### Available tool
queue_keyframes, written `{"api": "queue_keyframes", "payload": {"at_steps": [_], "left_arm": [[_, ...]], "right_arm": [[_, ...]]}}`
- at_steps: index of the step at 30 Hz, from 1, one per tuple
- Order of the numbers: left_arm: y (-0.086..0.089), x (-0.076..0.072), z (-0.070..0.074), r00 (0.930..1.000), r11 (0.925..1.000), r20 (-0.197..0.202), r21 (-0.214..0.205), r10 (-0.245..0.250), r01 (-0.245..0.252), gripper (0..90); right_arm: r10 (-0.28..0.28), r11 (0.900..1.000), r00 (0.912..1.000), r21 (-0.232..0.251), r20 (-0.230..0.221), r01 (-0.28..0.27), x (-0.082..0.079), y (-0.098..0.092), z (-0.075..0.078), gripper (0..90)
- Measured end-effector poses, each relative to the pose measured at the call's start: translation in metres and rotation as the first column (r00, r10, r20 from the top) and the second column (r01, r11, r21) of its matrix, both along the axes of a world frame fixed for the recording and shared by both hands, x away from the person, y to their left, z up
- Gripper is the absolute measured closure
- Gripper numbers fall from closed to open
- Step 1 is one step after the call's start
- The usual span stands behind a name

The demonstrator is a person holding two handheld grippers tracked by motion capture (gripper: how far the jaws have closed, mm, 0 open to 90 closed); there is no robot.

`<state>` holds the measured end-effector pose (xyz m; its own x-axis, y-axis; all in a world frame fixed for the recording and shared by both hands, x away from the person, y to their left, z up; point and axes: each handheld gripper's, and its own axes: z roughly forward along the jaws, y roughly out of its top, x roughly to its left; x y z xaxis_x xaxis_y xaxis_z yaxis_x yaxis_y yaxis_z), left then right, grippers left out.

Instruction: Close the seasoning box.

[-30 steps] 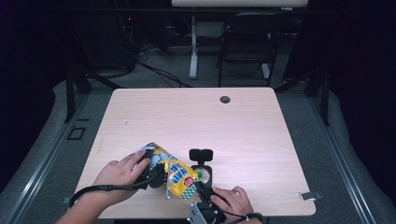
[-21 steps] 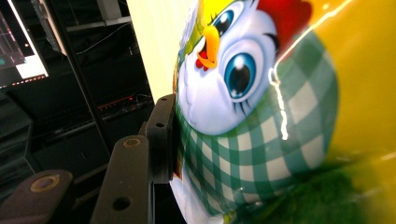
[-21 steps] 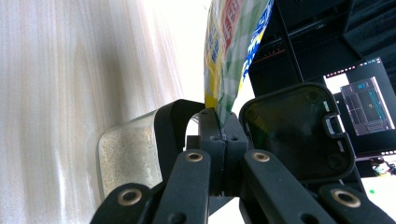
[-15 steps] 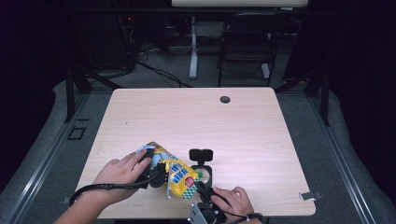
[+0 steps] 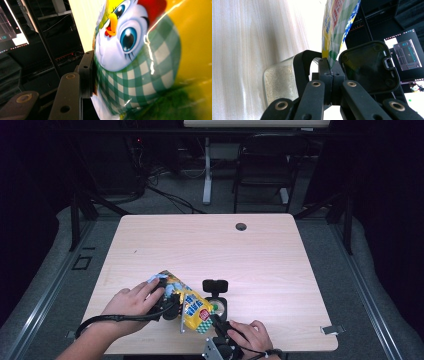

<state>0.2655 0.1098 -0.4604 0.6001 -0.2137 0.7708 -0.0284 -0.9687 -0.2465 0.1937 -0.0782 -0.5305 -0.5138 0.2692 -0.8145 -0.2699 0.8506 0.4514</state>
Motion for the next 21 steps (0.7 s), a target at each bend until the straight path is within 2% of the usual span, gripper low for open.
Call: {"api": "queue_keyframes", "payload": {"at_steps": [11,21], "left_arm": [[-0.0050,0.0003,0.0034,0.9999,0.9996,0.003,0.027,-0.011,0.011,57.7],[-0.0054,0.0010,0.0046,0.9999,0.9993,0.001,0.035,-0.015,0.015,57.7]], "right_arm": [[-0.008,1.0000,1.0000,0.005,-0.002,0.008,-0.0001,-0.0022,-0.0006,90.0],[-0.011,0.9999,0.9999,0.000,-0.005,0.011,0.0004,-0.0016,-0.0007,90.0]]}}
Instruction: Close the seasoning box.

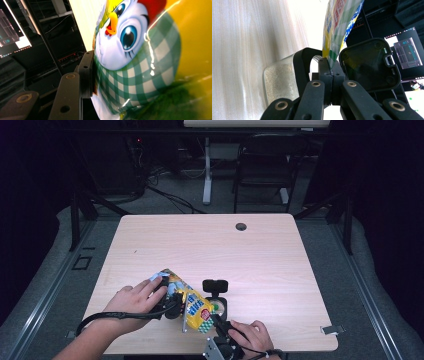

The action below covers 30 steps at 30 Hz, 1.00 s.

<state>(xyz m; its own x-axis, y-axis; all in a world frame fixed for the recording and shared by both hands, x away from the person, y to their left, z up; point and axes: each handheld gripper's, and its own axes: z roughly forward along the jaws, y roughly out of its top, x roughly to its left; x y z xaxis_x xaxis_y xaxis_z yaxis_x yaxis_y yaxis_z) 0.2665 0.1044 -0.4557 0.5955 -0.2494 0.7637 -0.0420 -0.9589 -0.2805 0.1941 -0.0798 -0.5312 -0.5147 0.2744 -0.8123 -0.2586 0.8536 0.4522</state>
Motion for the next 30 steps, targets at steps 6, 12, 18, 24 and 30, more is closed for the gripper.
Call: {"api": "queue_keyframes", "payload": {"at_steps": [6,12,18,24,30], "left_arm": [[-0.0012,-0.0001,0.0017,1.0000,0.9999,0.003,0.014,-0.004,0.004,57.7],[-0.0015,0.0000,0.0033,1.0000,0.9996,0.002,0.027,-0.009,0.009,57.7],[-0.0019,-0.0002,0.0038,0.9999,0.9994,0.001,0.033,-0.010,0.010,57.7],[-0.0033,-0.0007,0.0055,0.9998,0.9987,0.008,0.049,-0.017,0.017,57.8],[-0.0041,-0.0013,0.0068,0.9998,0.9985,0.008,0.053,-0.017,0.017,57.8]], "right_arm": [[0.000,1.0000,1.0000,0.000,-0.002,0.000,0.0003,0.0003,-0.0002,90.0],[0.004,1.0000,1.0000,0.006,-0.004,-0.004,0.0011,0.0005,-0.0006,90.0],[0.004,1.0000,1.0000,0.002,-0.006,-0.004,0.0015,0.0008,-0.0010,90.0],[0.003,1.0000,1.0000,0.003,-0.006,-0.003,0.0017,0.0007,-0.0014,90.0],[-0.002,1.0000,1.0000,-0.002,-0.006,0.002,0.0016,0.0005,-0.0009,90.0]]}}
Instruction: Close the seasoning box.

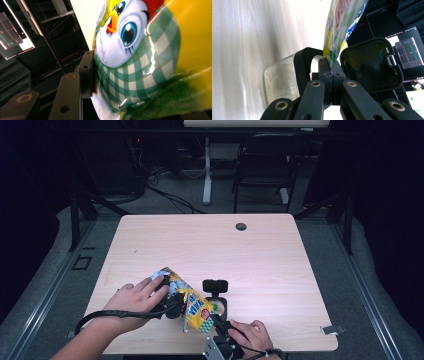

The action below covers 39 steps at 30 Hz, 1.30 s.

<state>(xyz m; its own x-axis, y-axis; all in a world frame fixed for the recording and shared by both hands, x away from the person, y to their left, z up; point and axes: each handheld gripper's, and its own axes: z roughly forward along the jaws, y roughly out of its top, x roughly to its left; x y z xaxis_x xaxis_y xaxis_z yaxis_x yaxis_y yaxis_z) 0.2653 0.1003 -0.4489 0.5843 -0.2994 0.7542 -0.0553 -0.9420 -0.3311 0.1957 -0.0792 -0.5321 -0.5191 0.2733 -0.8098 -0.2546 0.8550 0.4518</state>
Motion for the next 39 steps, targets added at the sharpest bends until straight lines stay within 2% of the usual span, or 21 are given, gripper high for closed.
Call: {"api": "queue_keyframes", "payload": {"at_steps": [9,12,21,23,25,26,39], "left_arm": [[-0.0014,-0.0002,0.0019,1.0000,0.9999,0.001,0.014,-0.003,0.003,57.8],[-0.0024,-0.0002,0.0029,0.9999,0.9996,0.004,0.027,-0.013,0.013,57.8],[-0.0034,-0.0003,0.0036,0.9999,0.9994,0.001,0.031,-0.011,0.011,57.8],[-0.0038,-0.0001,0.0038,0.9999,0.9993,0.000,0.036,-0.012,0.012,57.8],[-0.0041,0.0001,0.0040,0.9999,0.9992,0.000,0.038,-0.013,0.013,57.8],[-0.0043,0.0002,0.0040,0.9999,0.9991,0.000,0.039,-0.014,0.014,57.8],[-0.0060,-0.0002,0.0052,0.9998,0.9985,0.001,0.053,-0.018,0.018,57.8]], "right_arm": [[-0.008,0.9999,1.0000,-0.015,0.000,0.008,-0.0002,0.0002,0.0009,90.0],[-0.001,1.0000,1.0000,-0.002,-0.004,0.001,0.0004,0.0004,-0.0004,90.0],[-0.002,1.0000,1.0000,-0.005,-0.006,0.002,0.0003,0.0006,-0.0006,90.0],[-0.011,0.9997,0.9999,-0.022,-0.002,0.011,-0.0003,0.0006,0.0005,90.0],[-0.008,0.9998,1.0000,-0.017,-0.004,0.008,-0.0001,0.0006,-0.0001,90.0],[0.001,1.0000,1.0000,0.003,-0.009,-0.001,0.0006,0.0009,-0.0017,90.0],[0.000,1.0000,0.9999,0.001,-0.015,0.001,0.0017,0.0007,-0.0029,90.0]]}}
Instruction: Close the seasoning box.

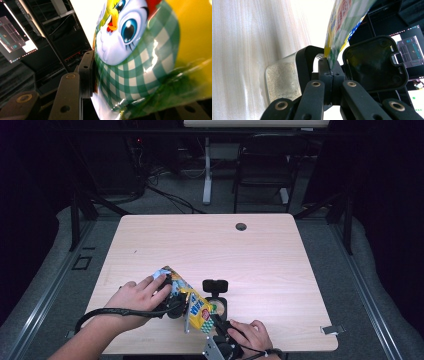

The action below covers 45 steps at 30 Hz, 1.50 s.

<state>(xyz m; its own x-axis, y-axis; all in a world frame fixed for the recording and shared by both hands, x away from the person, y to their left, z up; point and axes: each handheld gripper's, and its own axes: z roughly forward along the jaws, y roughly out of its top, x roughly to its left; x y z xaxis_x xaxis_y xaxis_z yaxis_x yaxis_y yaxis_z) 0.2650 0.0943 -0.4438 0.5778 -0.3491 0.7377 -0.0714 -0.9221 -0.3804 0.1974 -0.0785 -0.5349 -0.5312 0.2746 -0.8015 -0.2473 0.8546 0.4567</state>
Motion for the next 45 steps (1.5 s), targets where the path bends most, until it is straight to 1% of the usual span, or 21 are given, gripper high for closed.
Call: {"api": "queue_keyframes", "payload": {"at_steps": [6,15,21,38,40,45], "left_arm": [[-0.0005,0.0000,0.0006,1.0000,1.0000,-0.001,0.005,0.001,-0.001,57.8],[-0.0030,-0.0001,0.0027,1.0000,0.9997,-0.001,0.024,-0.010,0.010,57.9],[-0.0043,-0.0005,0.0040,0.9999,0.9995,0.003,0.028,-0.015,0.015,57.9],[-0.0055,-0.0009,0.0053,0.9999,0.9993,-0.002,0.036,-0.014,0.014,58.3],[-0.0063,-0.0012,0.0056,0.9998,0.9988,0.002,0.044,-0.019,0.019,58.4],[-0.0076,-0.0020,0.0059,0.9997,0.9985,0.005,0.050,-0.023,0.022,58.4]], "right_arm": [[0.000,1.0000,1.0000,0.002,-0.003,0.000,0.0005,0.0001,-0.0005,90.0],[-0.007,1.0000,0.9999,-0.005,-0.009,0.007,0.0014,-0.0004,-0.0011,90.0],[-0.008,1.0000,0.9999,0.002,-0.013,0.008,0.0029,-0.0008,-0.0022,90.0],[-0.012,0.9999,0.9998,0.000,-0.015,0.012,0.0032,-0.0009,-0.0027,90.0],[-0.014,0.9999,0.9998,-0.005,-0.013,0.014,0.0030,-0.0009,-0.0025,90.0],[-0.012,0.9999,0.9998,-0.004,-0.015,0.012,0.0030,-0.0009,-0.0030,90.0]]}}
